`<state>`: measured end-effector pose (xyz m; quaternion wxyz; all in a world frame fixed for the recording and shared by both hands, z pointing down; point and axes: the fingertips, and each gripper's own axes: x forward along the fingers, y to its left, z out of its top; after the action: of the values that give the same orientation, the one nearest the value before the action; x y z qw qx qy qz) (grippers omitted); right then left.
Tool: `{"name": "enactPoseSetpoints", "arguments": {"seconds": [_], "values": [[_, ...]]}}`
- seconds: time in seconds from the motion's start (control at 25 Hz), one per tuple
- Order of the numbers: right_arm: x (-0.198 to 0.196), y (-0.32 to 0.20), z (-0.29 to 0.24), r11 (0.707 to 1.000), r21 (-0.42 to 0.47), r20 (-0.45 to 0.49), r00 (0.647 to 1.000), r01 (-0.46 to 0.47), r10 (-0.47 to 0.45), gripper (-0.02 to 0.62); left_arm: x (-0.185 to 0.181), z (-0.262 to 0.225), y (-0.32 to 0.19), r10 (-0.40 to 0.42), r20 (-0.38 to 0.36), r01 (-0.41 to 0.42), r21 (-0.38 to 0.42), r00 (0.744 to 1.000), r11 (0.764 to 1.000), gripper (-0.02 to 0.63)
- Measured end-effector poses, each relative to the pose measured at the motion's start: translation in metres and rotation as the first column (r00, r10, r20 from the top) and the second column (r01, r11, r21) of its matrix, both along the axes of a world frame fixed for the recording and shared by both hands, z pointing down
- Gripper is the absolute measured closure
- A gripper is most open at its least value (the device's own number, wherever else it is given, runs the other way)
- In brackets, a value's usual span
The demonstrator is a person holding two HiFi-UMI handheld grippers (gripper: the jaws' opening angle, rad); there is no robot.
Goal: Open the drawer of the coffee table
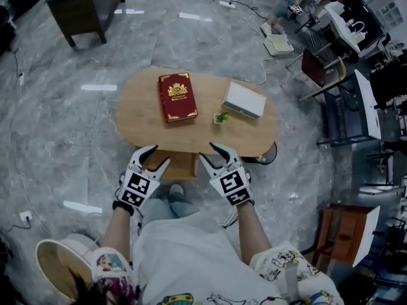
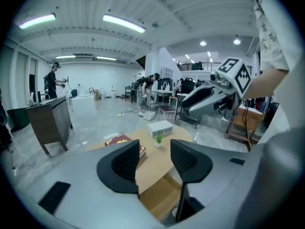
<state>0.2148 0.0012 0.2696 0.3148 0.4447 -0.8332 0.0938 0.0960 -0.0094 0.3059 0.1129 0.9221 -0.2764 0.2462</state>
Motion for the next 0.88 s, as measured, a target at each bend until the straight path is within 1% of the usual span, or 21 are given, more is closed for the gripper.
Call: {"name": "enactPoseSetpoints", "arguments": {"seconds": [0.08,0.16,0.32,0.48,0.56,0.64,0.72,0.88], "values": [[0.005,0.003,-0.025,0.999,0.042,0.045,0.999,-0.019,0.017,0.454,0.009,-0.031,-0.002,-0.015,-0.048,0.016,0.027,0.999,1.0,0.417],[0.005,0.008,-0.044,0.997,0.073,0.1,0.995,-0.035,0.028,0.454,0.009,-0.06,-0.001,-0.039,-0.098,0.043,0.035,0.994,0.998,0.42],[0.011,0.014,-0.081,0.989,0.124,0.214,0.976,-0.076,0.048,0.456,0.01,-0.106,0.007,-0.06,-0.199,0.072,0.051,0.978,0.996,0.442],[0.006,0.015,-0.114,0.979,0.164,0.361,0.931,-0.119,0.052,0.456,-0.001,-0.137,0.009,-0.096,-0.272,0.112,0.044,0.957,0.993,0.462],[0.004,0.014,-0.13,0.971,0.189,0.419,0.906,-0.143,0.052,0.459,-0.008,-0.151,0.008,-0.122,-0.316,0.14,0.033,0.941,0.99,0.471],[0.003,0.012,-0.143,0.962,0.216,0.462,0.885,-0.169,0.051,0.475,-0.015,-0.162,0.007,-0.146,-0.357,0.165,0.022,0.922,0.986,0.48],[0.002,0.012,-0.152,0.953,0.235,0.493,0.868,-0.193,0.055,0.494,-0.023,-0.17,0.009,-0.16,-0.381,0.181,0.021,0.911,0.983,0.502],[-0.002,0.014,-0.164,0.943,0.25,0.531,0.846,-0.218,0.055,0.535,-0.033,-0.182,0.012,-0.183,-0.392,0.212,0.031,0.901,0.977,0.542]]}}
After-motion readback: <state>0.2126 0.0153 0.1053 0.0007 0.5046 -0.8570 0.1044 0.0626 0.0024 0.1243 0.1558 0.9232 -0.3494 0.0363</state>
